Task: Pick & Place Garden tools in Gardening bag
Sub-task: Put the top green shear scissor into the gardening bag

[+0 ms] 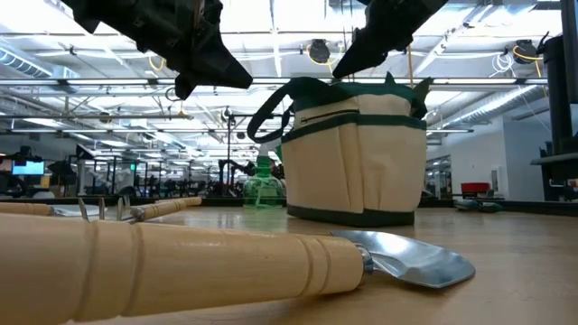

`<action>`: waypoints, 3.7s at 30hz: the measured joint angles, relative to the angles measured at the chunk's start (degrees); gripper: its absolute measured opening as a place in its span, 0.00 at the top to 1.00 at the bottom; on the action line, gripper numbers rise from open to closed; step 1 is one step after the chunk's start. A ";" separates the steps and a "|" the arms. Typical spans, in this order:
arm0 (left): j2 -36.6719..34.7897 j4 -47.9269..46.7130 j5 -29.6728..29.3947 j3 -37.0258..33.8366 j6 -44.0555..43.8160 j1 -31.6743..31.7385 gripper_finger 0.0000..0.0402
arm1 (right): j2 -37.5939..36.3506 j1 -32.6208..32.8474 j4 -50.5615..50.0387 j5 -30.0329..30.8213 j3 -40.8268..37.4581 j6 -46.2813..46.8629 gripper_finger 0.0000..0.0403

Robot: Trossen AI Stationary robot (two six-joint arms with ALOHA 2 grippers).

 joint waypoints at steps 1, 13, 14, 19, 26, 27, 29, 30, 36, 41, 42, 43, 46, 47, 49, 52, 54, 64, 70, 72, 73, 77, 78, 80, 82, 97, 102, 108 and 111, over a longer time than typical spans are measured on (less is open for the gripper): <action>-0.01 -0.03 -0.01 0.00 0.40 0.14 0.91 | 0.00 0.00 -0.09 0.01 0.00 0.00 0.60; -0.01 -0.10 -0.03 0.00 7.68 0.63 0.91 | 0.00 -0.06 -1.71 0.07 0.00 0.04 0.55; 0.01 -0.10 -0.03 0.00 7.71 0.63 0.91 | 0.00 -0.05 -2.12 0.07 0.00 0.04 0.55; 0.01 -0.10 -0.03 0.00 9.62 0.63 0.91 | 0.00 -0.06 -2.54 0.07 0.00 0.32 0.54; 0.01 -0.10 0.90 0.00 11.14 0.63 0.90 | -0.75 -0.05 -6.64 0.07 -0.02 3.41 0.54; 0.01 -0.09 1.23 0.00 11.65 0.67 0.89 | -1.09 -0.05 -7.18 0.07 -0.02 3.75 0.54; 0.01 0.12 2.04 0.00 12.17 0.79 0.85 | -2.30 -0.05 -8.21 0.11 -0.01 4.62 0.54; 0.01 0.46 2.23 0.00 12.25 0.88 0.83 | -3.05 -0.06 -9.37 0.13 -0.02 5.16 0.54; 0.01 2.88 2.01 -0.02 13.01 2.02 0.65 | -8.30 -0.07 -14.05 0.28 -0.02 8.85 0.54; 0.01 4.05 2.00 -0.02 12.94 2.58 0.57 | -11.67 -0.07 -20.29 0.43 0.00 13.88 0.54; 0.01 3.99 2.01 -0.02 12.85 2.58 0.56 | -12.11 -0.07 -22.01 1.10 -0.02 15.00 0.54; 0.01 3.91 2.00 -0.02 12.73 2.58 0.56 | -12.41 -0.07 -23.26 2.35 -0.02 16.18 0.55; 0.01 3.78 2.04 -0.02 12.71 2.58 0.56 | -13.48 -0.07 -27.50 7.79 -0.02 20.57 0.55; 0.01 3.66 2.04 -0.02 12.71 2.58 0.57 | -13.86 -0.08 -28.97 9.48 -0.02 22.14 0.55; 0.01 3.53 2.04 -0.02 12.73 2.58 0.58 | -14.26 -0.09 -32.35 12.18 -0.02 25.36 0.55; 0.01 3.41 2.04 -0.02 12.71 2.58 0.59 | -14.36 -0.21 -38.16 15.35 -0.02 31.65 0.55; 0.01 3.39 2.04 -0.02 12.83 2.58 0.60 | -14.38 -0.62 -41.55 16.37 -0.13 35.97 0.55; 0.01 3.37 2.09 -0.02 12.91 2.58 0.59 | -14.93 -4.65 -43.04 16.65 -7.97 42.34 0.55; 0.01 3.37 2.09 -0.02 12.91 2.58 0.59 | -14.93 -8.71 -43.46 16.65 -10.67 42.22 0.55; 0.01 3.37 2.07 -0.02 12.89 2.58 0.59 | -14.93 -10.20 -43.48 16.65 -11.22 42.20 0.55; 0.01 3.37 2.08 -0.02 12.89 2.58 0.59 | -14.93 -11.01 -43.39 16.65 -11.52 42.18 0.55; 0.01 3.38 2.07 -0.02 12.89 2.58 0.59 | -14.93 -14.60 -43.48 16.63 -13.16 41.93 0.55; 0.01 3.37 2.08 -0.02 12.88 2.58 0.59 | -14.93 -15.52 -43.57 16.65 -13.61 41.90 0.55; 0.01 3.37 2.09 -0.02 12.88 2.58 0.59 | -14.93 -17.40 -43.68 16.63 -14.56 41.90 0.55; 0.01 3.37 2.08 -0.02 12.89 2.58 0.59 | -14.93 -19.30 -43.61 16.63 -15.57 41.90 0.55; 0.01 3.37 2.06 -0.02 13.11 2.58 0.59 | -14.93 -31.76 -39.01 16.59 -20.10 40.32 0.55; 0.01 3.40 2.06 -0.02 13.10 2.58 0.59 | -14.91 -35.23 -32.42 16.59 -23.12 37.54 0.55; 0.01 3.40 2.06 0.00 13.08 2.58 0.59 | -14.91 -39.01 -27.06 16.55 -25.94 35.09 0.55; 0.01 3.40 2.06 0.00 13.08 2.58 0.59 | -14.91 -40.73 -24.82 16.55 -27.36 34.05 0.55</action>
